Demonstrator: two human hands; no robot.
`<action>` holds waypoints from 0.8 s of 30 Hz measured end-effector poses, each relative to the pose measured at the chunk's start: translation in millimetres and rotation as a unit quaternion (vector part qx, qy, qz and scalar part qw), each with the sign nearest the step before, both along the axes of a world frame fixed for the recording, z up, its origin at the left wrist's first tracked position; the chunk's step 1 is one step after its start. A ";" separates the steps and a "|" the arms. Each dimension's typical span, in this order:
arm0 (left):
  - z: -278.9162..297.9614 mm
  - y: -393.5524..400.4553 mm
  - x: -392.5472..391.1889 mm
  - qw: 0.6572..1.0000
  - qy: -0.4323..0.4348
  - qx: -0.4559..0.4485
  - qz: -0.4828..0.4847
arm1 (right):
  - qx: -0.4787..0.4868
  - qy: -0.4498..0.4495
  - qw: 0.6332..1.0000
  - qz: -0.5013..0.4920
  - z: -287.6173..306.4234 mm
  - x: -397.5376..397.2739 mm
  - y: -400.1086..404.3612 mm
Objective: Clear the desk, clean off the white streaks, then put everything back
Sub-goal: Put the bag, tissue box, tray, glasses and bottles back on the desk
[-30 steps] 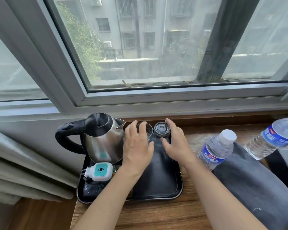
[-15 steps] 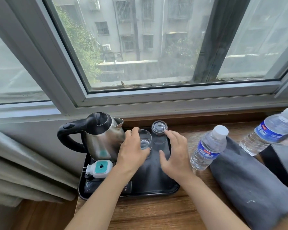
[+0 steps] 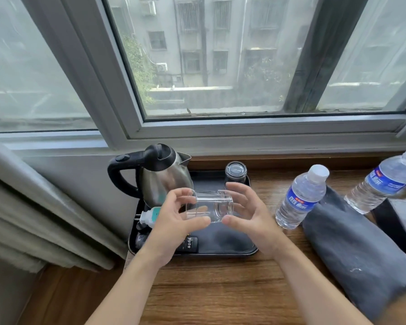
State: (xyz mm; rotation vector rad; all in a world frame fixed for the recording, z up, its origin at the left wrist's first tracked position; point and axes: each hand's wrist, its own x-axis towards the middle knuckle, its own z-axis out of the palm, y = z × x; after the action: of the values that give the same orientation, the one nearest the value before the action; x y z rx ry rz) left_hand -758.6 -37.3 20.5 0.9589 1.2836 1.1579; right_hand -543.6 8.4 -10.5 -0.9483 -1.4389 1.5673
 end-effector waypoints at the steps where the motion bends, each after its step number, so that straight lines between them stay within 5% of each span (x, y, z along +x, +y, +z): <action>1: -3.6 -4.1 2.6 1.000 -0.025 0.004 0.001 | -0.009 -0.001 1.000 0.007 2.5 2.3 0.6; 6: -17.0 -10.5 10.8 0.998 -0.062 0.000 -0.023 | 0.003 -0.024 1.000 0.013 14.3 11.5 0.4; 9: -18.1 -13.8 10.4 0.987 0.144 0.032 -0.066 | 0.044 -0.072 0.996 -0.010 16.2 19.1 1.4; 12: -15.5 -20.3 15.9 0.927 0.348 0.106 -0.095 | 0.139 -0.211 0.967 -0.021 11.8 20.6 6.8; 18: -28.8 -15.0 26.9 0.933 0.320 -0.012 -0.165 | 0.265 -0.377 0.887 0.025 -8.2 0.2 26.2; 24: -50.0 3.6 27.0 0.962 0.239 -0.064 -0.114 | 0.249 -0.391 0.885 0.051 -20.4 -17.0 48.9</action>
State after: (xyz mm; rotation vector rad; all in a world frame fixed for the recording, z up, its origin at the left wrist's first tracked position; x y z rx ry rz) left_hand -731.6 -33.7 -29.5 1.2996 1.5561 0.6734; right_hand -560.7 57.3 -30.8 -1.2504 -2.3326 0.7856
